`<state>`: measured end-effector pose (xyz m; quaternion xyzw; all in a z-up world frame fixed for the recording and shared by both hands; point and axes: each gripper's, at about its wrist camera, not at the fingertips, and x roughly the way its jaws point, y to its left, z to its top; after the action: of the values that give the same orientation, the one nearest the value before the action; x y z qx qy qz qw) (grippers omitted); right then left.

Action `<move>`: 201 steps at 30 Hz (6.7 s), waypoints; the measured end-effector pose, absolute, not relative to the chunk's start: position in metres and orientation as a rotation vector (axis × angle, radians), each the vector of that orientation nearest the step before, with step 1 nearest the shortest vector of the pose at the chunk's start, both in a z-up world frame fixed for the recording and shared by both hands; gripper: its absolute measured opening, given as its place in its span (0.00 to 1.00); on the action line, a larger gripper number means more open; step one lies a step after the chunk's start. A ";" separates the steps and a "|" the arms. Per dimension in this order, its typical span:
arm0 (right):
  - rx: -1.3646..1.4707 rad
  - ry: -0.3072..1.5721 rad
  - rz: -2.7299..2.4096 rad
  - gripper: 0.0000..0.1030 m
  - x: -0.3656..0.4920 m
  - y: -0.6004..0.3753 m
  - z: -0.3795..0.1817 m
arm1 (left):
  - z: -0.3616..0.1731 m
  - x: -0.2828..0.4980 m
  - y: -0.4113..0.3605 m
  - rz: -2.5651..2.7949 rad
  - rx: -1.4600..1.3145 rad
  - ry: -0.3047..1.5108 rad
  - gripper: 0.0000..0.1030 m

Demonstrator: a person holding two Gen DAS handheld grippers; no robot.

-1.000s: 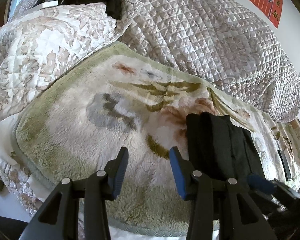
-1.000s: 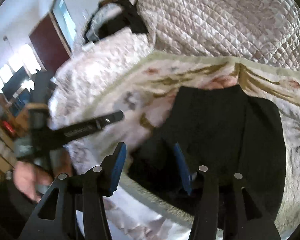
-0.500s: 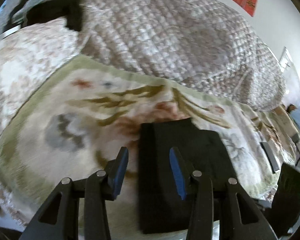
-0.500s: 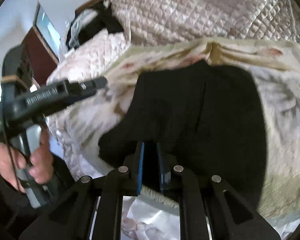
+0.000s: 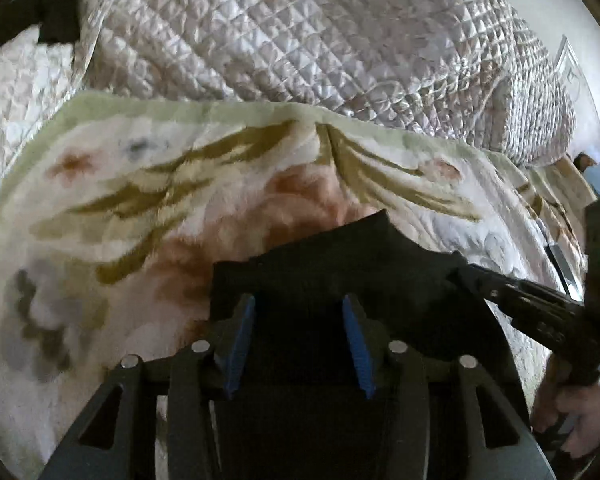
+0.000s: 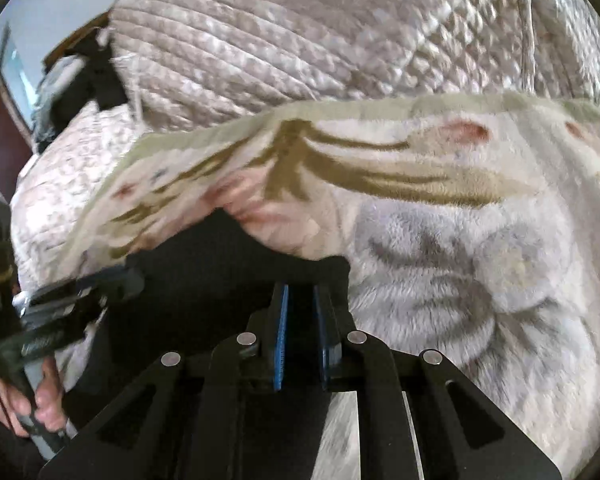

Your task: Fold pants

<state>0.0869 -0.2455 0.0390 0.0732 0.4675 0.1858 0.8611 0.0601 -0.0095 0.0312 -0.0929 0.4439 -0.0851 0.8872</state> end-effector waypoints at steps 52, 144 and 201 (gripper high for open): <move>0.128 0.898 0.516 0.25 -0.045 -0.250 0.077 | 0.069 -0.054 -0.007 -0.125 -0.125 0.835 0.44; -0.029 0.888 0.522 0.26 0.019 -0.191 0.067 | 0.052 -0.010 0.024 -0.047 -0.189 0.851 0.24; -0.007 0.812 0.446 0.31 0.002 -0.202 0.055 | 0.049 -0.014 0.016 -0.003 -0.136 0.779 0.46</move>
<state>0.0019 -0.2018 0.0554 -0.0033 0.3916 0.2149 0.8947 -0.0145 0.0164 0.0491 -0.0660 0.3794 -0.0015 0.9229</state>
